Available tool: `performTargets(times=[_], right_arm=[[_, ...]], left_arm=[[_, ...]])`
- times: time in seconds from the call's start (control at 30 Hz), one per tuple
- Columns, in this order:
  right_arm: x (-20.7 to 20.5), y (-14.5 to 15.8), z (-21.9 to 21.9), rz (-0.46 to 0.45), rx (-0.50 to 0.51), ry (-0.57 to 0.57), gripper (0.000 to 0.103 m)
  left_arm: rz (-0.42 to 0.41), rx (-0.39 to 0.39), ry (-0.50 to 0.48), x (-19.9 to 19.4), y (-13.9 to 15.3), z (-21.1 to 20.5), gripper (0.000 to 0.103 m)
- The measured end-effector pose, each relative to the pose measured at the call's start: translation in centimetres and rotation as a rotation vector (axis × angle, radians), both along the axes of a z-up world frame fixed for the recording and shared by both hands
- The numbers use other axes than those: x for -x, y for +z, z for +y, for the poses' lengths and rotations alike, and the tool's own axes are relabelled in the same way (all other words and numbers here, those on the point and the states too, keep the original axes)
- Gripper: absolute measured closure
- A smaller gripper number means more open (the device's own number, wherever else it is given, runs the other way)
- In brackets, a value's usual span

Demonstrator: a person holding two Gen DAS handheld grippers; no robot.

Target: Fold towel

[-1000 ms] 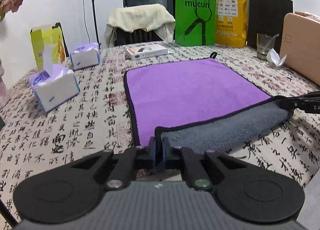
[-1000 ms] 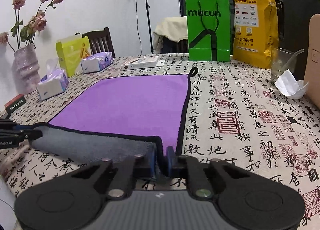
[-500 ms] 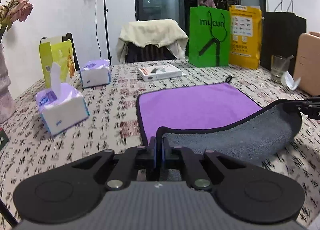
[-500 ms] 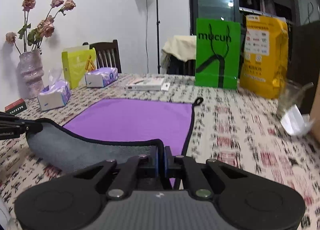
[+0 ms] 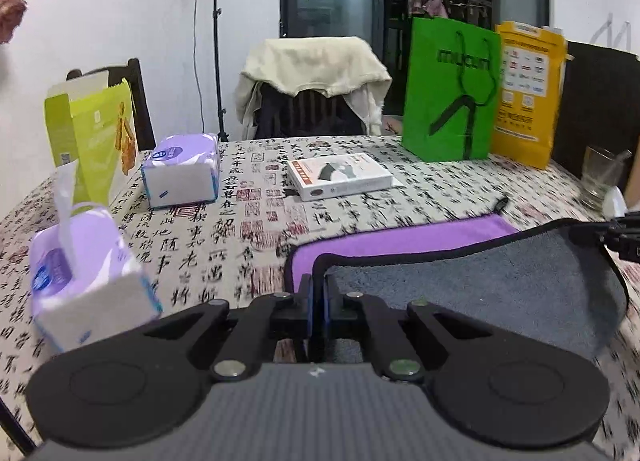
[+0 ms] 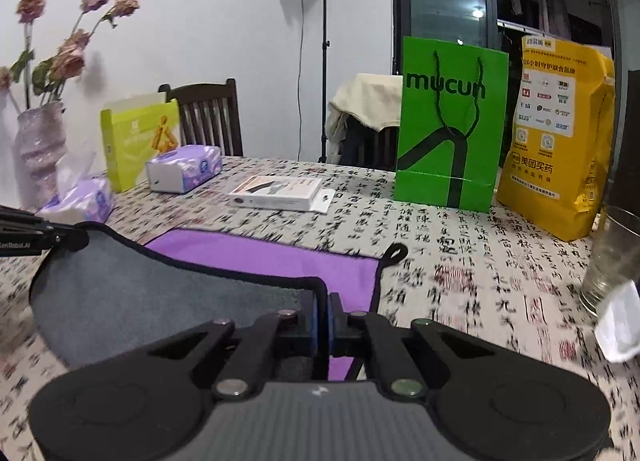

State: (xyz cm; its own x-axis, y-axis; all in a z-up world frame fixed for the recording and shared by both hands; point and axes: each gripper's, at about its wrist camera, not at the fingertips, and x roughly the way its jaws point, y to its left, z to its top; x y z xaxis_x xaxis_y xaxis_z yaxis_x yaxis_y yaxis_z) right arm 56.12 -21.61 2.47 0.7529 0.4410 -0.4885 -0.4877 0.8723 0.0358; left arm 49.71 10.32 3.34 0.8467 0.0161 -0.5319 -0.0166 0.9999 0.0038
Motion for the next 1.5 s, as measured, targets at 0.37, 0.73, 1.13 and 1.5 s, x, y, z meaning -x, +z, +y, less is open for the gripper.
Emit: performTargets(times=[0.37,0.73,1.13,1.5], right_arm=[[-8.6,-1.4,1.6,0.068,0.042,-0.009,0.099],[-13.3,-3.6,2.7,0.141,0.046,-0.048,0.078],[-9.9,-0.9,0.7,0.127,-0.028,-0.083,0.024],[-2.3,1.6,-0.1,0.082,-0.038,-0.069,0.016]], left_arm=[[0.041,0.019,0.025,-8.5,-1.2,1.0,0.098],[0.109,0.057,0.069,-11.6,-3.1,3.3,0.048],[0.114,-0.009,0.026,-7.1,-1.4,2.0,0.003],[0.060,0.021,0.045,0.6,2.2,1.4,0.001]])
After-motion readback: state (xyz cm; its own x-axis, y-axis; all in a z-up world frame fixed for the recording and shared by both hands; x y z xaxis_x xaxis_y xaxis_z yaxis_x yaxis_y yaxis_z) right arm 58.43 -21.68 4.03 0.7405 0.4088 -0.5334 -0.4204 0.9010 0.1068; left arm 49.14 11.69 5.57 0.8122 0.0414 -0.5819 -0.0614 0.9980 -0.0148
